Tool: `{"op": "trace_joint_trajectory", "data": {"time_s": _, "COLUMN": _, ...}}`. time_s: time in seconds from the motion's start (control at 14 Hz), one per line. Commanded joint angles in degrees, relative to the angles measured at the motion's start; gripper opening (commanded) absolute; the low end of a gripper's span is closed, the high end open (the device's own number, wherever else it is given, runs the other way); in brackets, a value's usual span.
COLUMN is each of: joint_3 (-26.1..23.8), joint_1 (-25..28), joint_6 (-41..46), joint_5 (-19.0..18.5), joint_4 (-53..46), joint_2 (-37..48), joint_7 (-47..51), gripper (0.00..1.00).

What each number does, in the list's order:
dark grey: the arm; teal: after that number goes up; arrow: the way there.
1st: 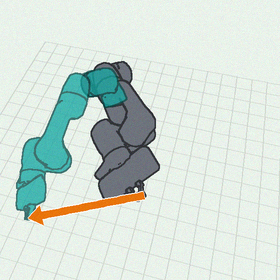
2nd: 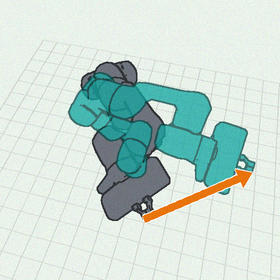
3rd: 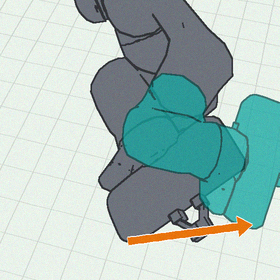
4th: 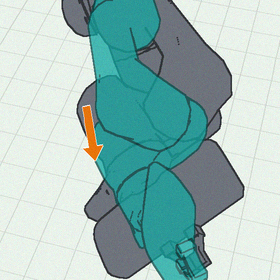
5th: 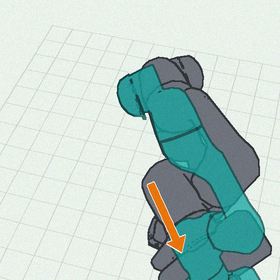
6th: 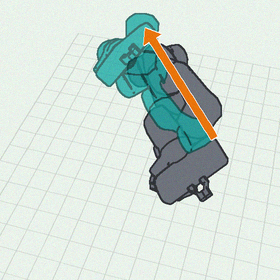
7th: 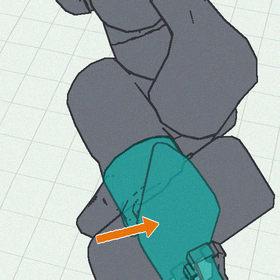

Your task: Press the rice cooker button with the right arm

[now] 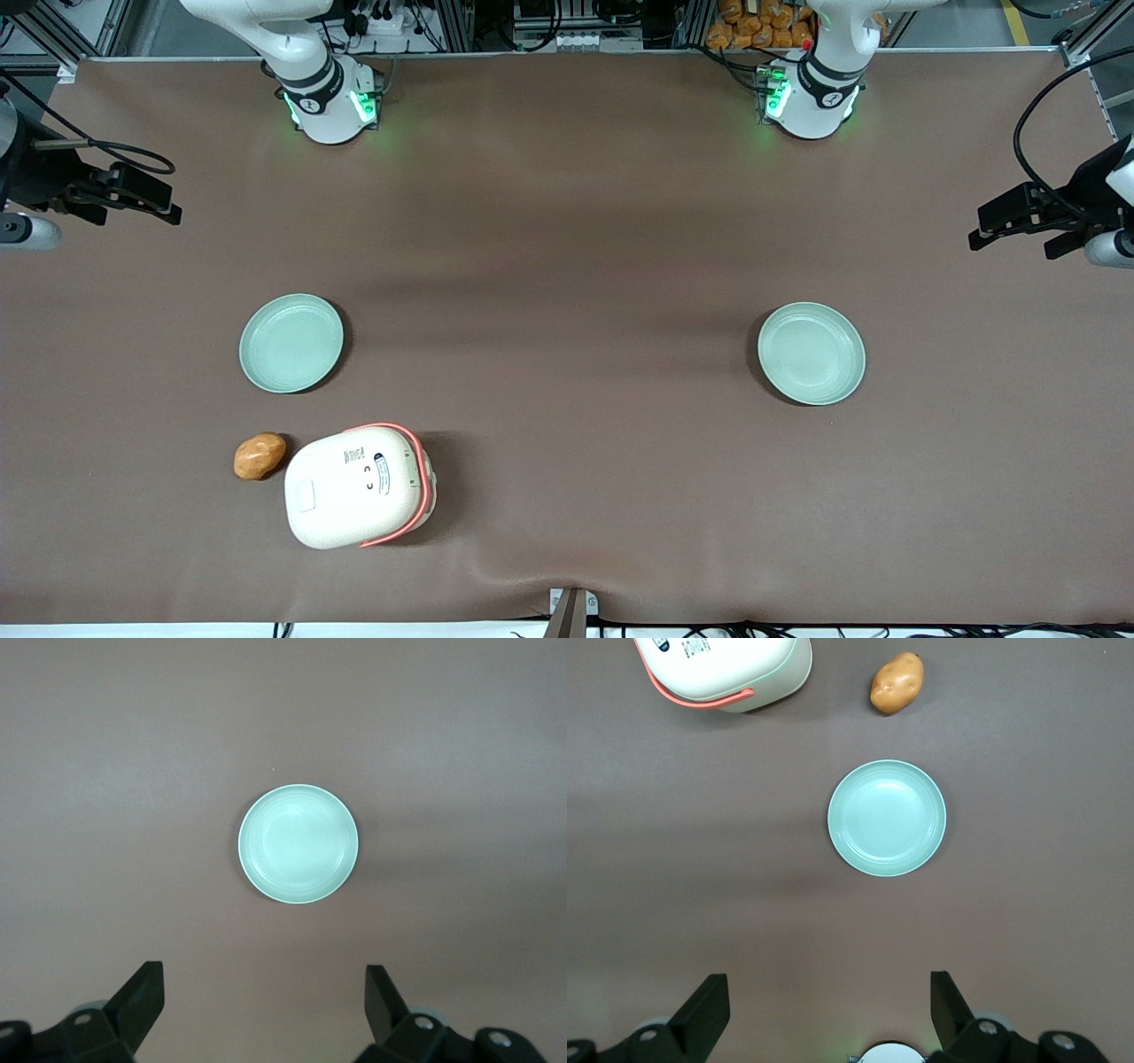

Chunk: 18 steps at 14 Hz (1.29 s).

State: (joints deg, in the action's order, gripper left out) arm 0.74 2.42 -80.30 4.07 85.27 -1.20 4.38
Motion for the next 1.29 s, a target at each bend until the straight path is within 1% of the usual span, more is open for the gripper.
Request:
{"op": "trace_joint_trajectory", "data": {"time_s": 0.0, "joint_3": -0.39, "joint_1": -0.57, "joint_6": -0.55, "joint_5": -0.81, "joint_4": 1.91, "joint_2": 1.9, "joint_7": 0.28, "gripper": 1.0}}
{"op": "trace_joint_trajectory", "data": {"time_s": 0.86, "joint_3": -0.39, "joint_1": -0.4, "joint_6": -0.9, "joint_5": -1.08, "joint_4": 1.65, "joint_2": 1.11, "joint_7": 0.01, "gripper": 1.0}}
{"op": "trace_joint_trajectory", "data": {"time_s": 1.0, "joint_3": -0.39, "joint_1": -0.4, "joint_6": -1.26, "joint_5": -0.38, "joint_4": 0.6, "joint_2": 0.94, "joint_7": 0.19, "gripper": 1.0}}
{"op": "trace_joint_trajectory", "data": {"time_s": 1.07, "joint_3": -0.39, "joint_1": -0.05, "joint_6": -1.43, "joint_5": -0.98, "joint_4": 0.34, "joint_2": 0.59, "joint_7": -0.07, "gripper": 1.0}}
{"op": "trace_joint_trajectory", "data": {"time_s": 1.21, "joint_3": -0.48, "joint_1": 0.13, "joint_6": -4.06, "joint_5": -0.9, "joint_4": -0.55, "joint_2": -0.55, "joint_7": -0.16, "gripper": 1.0}}
